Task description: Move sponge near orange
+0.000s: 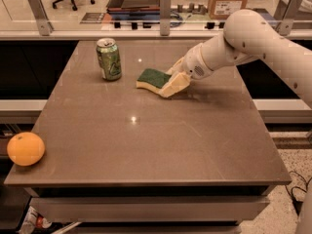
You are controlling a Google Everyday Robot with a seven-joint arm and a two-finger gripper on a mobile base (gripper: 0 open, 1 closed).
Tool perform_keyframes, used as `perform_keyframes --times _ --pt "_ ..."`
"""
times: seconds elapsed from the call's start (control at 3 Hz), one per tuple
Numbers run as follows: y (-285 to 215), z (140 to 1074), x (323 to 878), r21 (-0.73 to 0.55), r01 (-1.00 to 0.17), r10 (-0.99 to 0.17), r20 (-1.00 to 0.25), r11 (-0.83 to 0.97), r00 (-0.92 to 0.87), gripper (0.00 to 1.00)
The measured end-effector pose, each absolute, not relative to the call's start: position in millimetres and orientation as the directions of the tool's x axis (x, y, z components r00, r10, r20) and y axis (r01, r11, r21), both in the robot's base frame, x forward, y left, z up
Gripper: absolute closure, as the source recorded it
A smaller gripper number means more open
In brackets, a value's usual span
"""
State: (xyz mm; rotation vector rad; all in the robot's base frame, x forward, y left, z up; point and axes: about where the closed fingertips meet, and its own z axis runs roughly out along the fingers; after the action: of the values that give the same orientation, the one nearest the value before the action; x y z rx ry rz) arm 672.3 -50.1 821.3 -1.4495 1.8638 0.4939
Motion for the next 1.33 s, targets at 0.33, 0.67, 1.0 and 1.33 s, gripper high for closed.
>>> perform_keyframes --times 0.33,0.67,1.0,1.33 --pt "-50.1 821.7 672.3 -0.124 -0.947 -0.674 -0.73 0.296 -0.115 1.0" --pt "-50.1 822.2 672.2 -0.124 -0.947 -0.674 -0.73 0.296 -0.115 1.0" --pt "-50.1 822.2 672.2 -0.124 -0.947 -0.674 -0.73 0.296 -0.115 1.0" --pt "-50.1 822.3 672.1 -0.124 -0.947 -0.674 -0.73 0.296 -0.115 1.0"
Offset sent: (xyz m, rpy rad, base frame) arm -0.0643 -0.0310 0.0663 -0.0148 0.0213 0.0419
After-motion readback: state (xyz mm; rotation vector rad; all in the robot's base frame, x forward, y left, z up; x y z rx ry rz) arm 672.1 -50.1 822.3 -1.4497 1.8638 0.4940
